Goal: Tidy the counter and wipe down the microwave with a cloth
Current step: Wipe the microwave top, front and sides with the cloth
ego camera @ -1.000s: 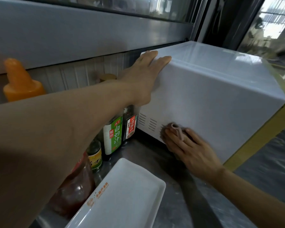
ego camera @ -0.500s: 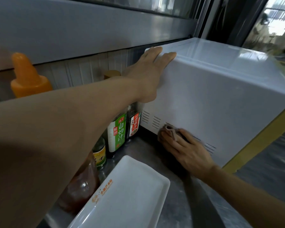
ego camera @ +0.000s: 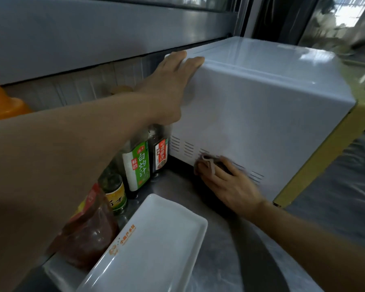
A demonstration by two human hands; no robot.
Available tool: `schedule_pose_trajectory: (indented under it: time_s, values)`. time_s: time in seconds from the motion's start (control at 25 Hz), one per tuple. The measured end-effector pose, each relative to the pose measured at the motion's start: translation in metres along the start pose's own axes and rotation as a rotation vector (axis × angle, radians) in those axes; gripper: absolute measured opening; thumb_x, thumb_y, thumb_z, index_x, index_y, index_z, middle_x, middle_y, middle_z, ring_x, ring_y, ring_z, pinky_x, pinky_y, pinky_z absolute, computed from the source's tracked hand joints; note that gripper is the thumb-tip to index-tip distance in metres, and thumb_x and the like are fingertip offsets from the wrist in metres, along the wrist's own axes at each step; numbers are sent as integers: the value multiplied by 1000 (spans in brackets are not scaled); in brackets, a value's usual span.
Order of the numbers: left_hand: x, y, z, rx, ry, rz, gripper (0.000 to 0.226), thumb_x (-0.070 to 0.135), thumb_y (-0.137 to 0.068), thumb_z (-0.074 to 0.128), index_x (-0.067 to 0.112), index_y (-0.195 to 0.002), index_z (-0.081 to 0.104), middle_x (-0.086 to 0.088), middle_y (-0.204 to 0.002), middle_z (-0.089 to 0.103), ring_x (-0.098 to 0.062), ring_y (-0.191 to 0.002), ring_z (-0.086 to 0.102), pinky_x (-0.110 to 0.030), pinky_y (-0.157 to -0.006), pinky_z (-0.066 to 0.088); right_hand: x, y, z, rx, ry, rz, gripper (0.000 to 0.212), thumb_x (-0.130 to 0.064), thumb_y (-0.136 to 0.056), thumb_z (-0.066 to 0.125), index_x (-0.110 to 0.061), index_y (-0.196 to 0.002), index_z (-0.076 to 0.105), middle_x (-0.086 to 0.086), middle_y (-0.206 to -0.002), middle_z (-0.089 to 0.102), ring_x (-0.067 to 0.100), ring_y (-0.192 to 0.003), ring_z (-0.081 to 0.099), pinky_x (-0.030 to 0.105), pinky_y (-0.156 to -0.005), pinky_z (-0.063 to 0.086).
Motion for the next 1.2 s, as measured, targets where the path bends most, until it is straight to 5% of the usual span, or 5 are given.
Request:
schedule_pose_trajectory:
  time_s: [0.2,0.4,0.68,0.8,1.2]
  values:
    - [2,5,-1,-15,4,-55,107,1,-70,71,28,-149,4,-4,-158,-4,-23,-146,-4,-49,-116,21,20,88,-8,5,11,48,45,-7,-87,49,-12,-131,56,11,-135,56,29,-119,57,50,-112,23]
    - [62,14,11,151,-105,91,106,14,-73,72,25,-150,0,-2,-159,-1,-23,-146,0,-53,-110,24,0,13,-5,-32,5,15,52,-22,-78,66,-17,-129,58,6,-135,56,22,-124,53,46,-109,35]
    - [74,16,17,221,-40,83,101,8,-71,72,26,-148,9,0,-157,8,-22,-146,3,-51,-101,37,20,100,0,-80,9,56,51,-17,-81,64,-14,-131,56,6,-132,58,22,-122,54,50,-114,21]
    - [78,15,20,218,28,64,99,8,-69,72,23,-147,13,-2,-156,9,-23,-146,2,-52,-100,41,34,150,-1,-64,13,69,47,-9,-83,47,-15,-129,58,5,-129,60,23,-121,56,51,-117,7]
    - [78,14,20,231,9,66,96,4,-68,70,18,-146,17,-6,-155,13,-26,-146,3,-54,-106,34,17,114,1,8,-141,32,42,-11,-83,55,-8,-124,60,14,-129,55,30,-124,50,53,-118,9]
Point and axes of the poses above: each hand's wrist, its own y-axis away from the middle knuckle, its own z-axis out of the palm, x = y × z, the point moved 8 cm from there along -y, towards the middle knuckle
